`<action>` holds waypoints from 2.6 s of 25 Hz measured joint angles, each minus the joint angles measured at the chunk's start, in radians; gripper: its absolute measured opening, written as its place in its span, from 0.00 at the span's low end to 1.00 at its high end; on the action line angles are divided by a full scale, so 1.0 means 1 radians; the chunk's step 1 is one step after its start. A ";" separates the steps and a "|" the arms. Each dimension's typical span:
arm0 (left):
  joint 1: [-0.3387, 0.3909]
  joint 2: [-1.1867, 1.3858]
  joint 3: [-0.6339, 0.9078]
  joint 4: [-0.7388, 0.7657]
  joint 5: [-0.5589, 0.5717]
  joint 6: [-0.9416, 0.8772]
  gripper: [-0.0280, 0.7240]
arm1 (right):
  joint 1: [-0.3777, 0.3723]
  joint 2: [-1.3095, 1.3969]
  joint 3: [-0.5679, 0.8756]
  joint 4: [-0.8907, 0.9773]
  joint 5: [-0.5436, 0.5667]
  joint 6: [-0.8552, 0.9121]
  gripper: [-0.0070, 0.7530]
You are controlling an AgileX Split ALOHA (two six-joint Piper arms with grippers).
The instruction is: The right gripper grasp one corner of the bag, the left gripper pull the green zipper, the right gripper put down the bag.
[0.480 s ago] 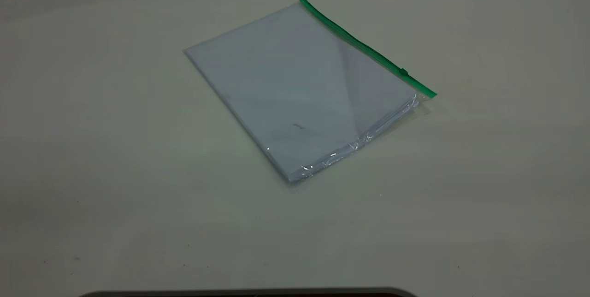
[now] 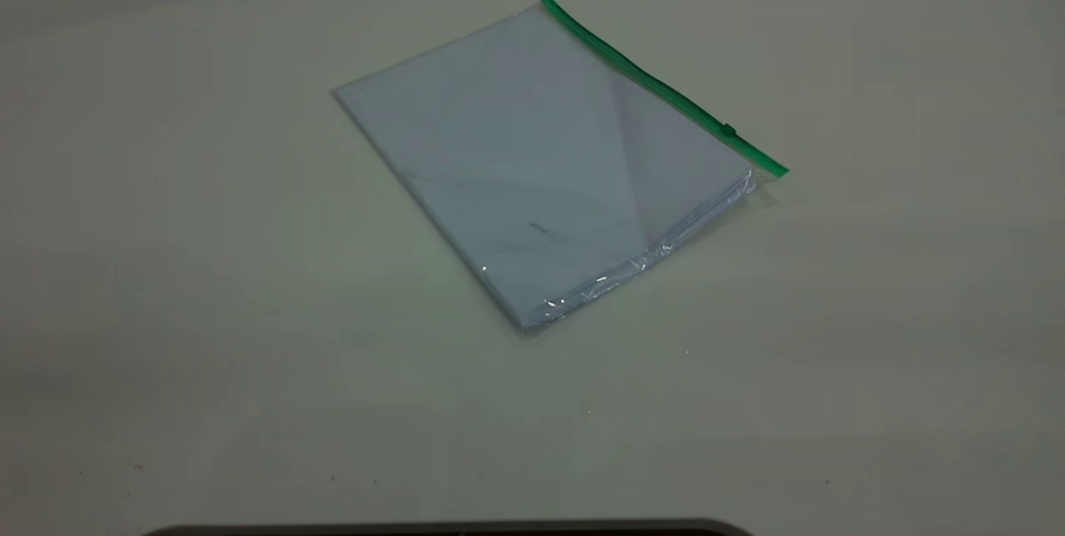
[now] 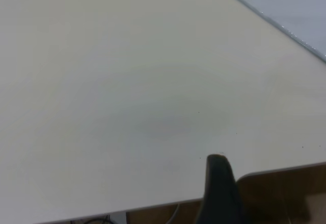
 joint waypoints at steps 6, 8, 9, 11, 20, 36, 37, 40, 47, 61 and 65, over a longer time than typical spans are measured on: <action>0.000 0.000 0.000 0.000 0.000 0.000 0.81 | 0.000 0.000 0.000 0.000 0.000 0.000 0.77; 0.000 0.000 0.000 0.000 -0.001 0.000 0.81 | 0.000 0.000 0.000 0.000 0.000 0.000 0.77; 0.000 0.000 0.000 0.000 -0.002 0.000 0.81 | 0.000 0.000 0.000 0.000 0.000 0.000 0.77; 0.000 0.000 0.000 0.000 -0.002 0.000 0.81 | 0.000 0.000 0.000 0.000 0.000 0.000 0.77; 0.000 0.018 -0.012 0.025 -0.035 -0.052 0.81 | 0.000 0.000 0.000 0.004 -0.001 0.000 0.77; 0.000 0.941 -0.410 0.067 -0.357 -0.084 0.81 | 0.000 0.507 -0.099 0.154 -0.305 0.007 0.77; 0.000 1.005 -0.444 0.066 -0.367 -0.084 0.81 | 0.000 0.564 -0.099 0.166 -0.327 0.002 0.77; 0.000 1.168 -0.530 0.052 -0.412 -0.083 0.81 | 0.000 0.722 -0.099 0.212 -0.393 -0.037 0.77; 0.000 1.470 -0.656 0.042 -0.523 -0.021 0.81 | 0.000 1.094 -0.099 0.436 -0.577 -0.309 0.77; -0.144 1.805 -0.749 0.041 -0.690 0.167 0.81 | 0.000 1.747 -0.191 1.398 -0.651 -1.337 0.77; -0.188 1.858 -0.751 0.033 -0.678 0.167 0.81 | 0.001 1.924 -0.263 1.629 -0.564 -1.543 0.77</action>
